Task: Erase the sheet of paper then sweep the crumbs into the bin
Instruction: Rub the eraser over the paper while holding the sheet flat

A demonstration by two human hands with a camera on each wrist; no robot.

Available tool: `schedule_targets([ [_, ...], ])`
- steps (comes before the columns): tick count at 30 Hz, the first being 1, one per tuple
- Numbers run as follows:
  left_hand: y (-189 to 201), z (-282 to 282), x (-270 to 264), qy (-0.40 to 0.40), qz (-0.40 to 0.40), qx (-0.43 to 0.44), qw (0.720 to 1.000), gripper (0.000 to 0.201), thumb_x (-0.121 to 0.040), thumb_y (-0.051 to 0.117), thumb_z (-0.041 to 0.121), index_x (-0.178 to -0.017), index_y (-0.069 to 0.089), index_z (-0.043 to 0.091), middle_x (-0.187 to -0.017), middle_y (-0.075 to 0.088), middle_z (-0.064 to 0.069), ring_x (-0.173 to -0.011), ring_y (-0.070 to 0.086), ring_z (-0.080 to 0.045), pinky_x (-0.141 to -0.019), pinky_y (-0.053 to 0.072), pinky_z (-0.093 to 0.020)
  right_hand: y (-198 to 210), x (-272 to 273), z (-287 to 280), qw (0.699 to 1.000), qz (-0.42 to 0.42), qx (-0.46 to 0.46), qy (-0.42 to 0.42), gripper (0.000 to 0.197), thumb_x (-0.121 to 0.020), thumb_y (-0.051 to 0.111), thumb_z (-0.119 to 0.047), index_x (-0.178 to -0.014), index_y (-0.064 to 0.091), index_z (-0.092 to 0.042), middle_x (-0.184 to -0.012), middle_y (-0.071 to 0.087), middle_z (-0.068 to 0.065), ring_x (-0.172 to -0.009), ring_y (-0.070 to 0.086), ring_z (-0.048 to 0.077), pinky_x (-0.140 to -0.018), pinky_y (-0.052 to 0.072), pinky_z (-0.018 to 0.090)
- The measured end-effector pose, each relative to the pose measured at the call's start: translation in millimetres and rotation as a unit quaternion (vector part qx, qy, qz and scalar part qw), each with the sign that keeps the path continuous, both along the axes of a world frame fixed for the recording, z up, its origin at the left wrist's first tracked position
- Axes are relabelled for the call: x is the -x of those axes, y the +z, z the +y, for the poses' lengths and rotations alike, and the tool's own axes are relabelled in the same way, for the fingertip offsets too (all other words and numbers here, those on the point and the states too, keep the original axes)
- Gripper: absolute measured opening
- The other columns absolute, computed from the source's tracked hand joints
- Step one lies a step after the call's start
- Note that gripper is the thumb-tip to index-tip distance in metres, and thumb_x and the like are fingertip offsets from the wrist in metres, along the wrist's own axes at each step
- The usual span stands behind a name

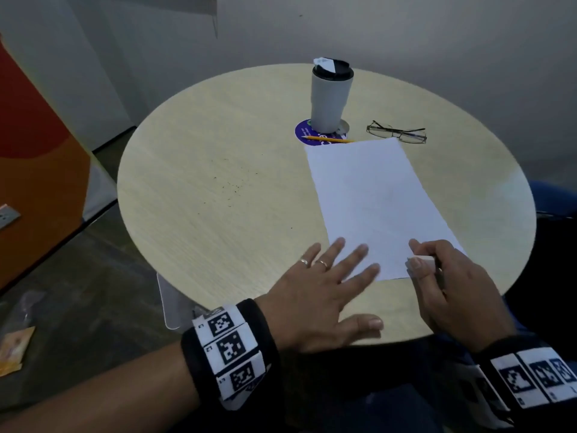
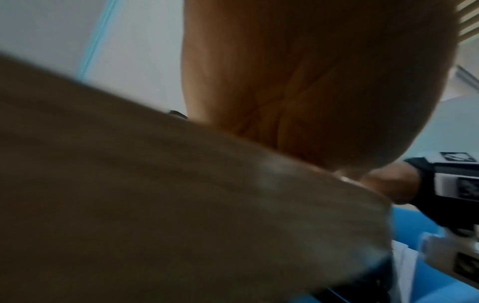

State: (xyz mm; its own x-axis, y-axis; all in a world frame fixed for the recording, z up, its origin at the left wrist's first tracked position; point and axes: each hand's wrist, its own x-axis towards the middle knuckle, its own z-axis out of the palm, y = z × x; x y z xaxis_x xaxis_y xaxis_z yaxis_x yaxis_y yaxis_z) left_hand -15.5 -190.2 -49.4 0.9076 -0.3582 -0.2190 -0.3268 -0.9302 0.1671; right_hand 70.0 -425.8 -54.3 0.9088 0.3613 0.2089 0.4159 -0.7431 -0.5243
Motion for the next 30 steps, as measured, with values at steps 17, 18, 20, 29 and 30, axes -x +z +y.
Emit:
schedule_targets([
  [17,42.9,-21.0,-83.5,-0.068,0.059,-0.099,0.991,0.098,-0.098,0.019,0.08,-0.164,-0.021,0.02,-0.168,-0.034,0.005,-0.157,-0.027,-0.024,-0.13,-0.007,-0.051,-11.5,-3.7,-6.0,0.998,-0.066,-0.008,0.021,0.009,-0.099,0.067,-0.021,-0.107,0.065,-0.02,-0.11,0.073,-0.007,-0.095,0.067,0.019,-0.077,0.048,0.034],
  [18,35.0,-18.4,-89.4,-0.079,0.073,-0.098,0.989,0.098,-0.097,0.017,0.083,-0.164,-0.022,0.024,-0.167,-0.035,0.008,-0.156,-0.031,-0.022,-0.129,-0.009,-0.051,-11.8,-3.9,-7.4,0.997,-0.065,-0.013,0.025,0.009,-0.099,0.067,-0.022,-0.108,0.065,-0.02,-0.109,0.072,-0.008,-0.095,0.067,0.017,-0.077,0.048,0.034],
  [20,24.0,-7.9,-96.9,-0.079,0.104,-0.077,0.988,0.096,-0.093,0.013,0.088,-0.163,-0.023,0.032,-0.165,-0.037,0.013,-0.153,-0.035,-0.018,-0.129,-0.011,-0.051,-13.4,-4.9,-9.3,0.997,-0.064,-0.02,0.025,0.009,-0.1,0.068,-0.022,-0.108,0.065,-0.021,-0.112,0.072,-0.01,-0.097,0.066,0.013,-0.079,0.047,0.032],
  [29,30.7,52.4,-103.5,0.229,0.075,-0.128,0.962,0.114,-0.087,0.013,0.093,-0.165,-0.016,0.015,-0.168,-0.033,-0.009,-0.157,-0.015,-0.047,-0.127,-0.008,-0.058,-19.3,-12.1,-11.1,0.996,-0.068,-0.04,0.036,0.003,-0.104,0.059,-0.029,-0.102,0.058,-0.031,-0.114,0.072,-0.013,-0.097,0.06,0.007,-0.078,0.038,0.02],
  [30,31.6,48.0,-106.5,0.194,0.059,-0.106,0.973,0.113,-0.088,0.013,0.092,-0.165,-0.015,0.014,-0.168,-0.033,-0.008,-0.158,-0.014,-0.045,-0.128,-0.007,-0.058,-19.2,-12.5,-11.3,0.997,-0.065,-0.039,0.034,0.006,-0.104,0.061,-0.027,-0.102,0.057,-0.032,-0.114,0.072,-0.013,-0.097,0.06,0.007,-0.078,0.038,0.02],
])
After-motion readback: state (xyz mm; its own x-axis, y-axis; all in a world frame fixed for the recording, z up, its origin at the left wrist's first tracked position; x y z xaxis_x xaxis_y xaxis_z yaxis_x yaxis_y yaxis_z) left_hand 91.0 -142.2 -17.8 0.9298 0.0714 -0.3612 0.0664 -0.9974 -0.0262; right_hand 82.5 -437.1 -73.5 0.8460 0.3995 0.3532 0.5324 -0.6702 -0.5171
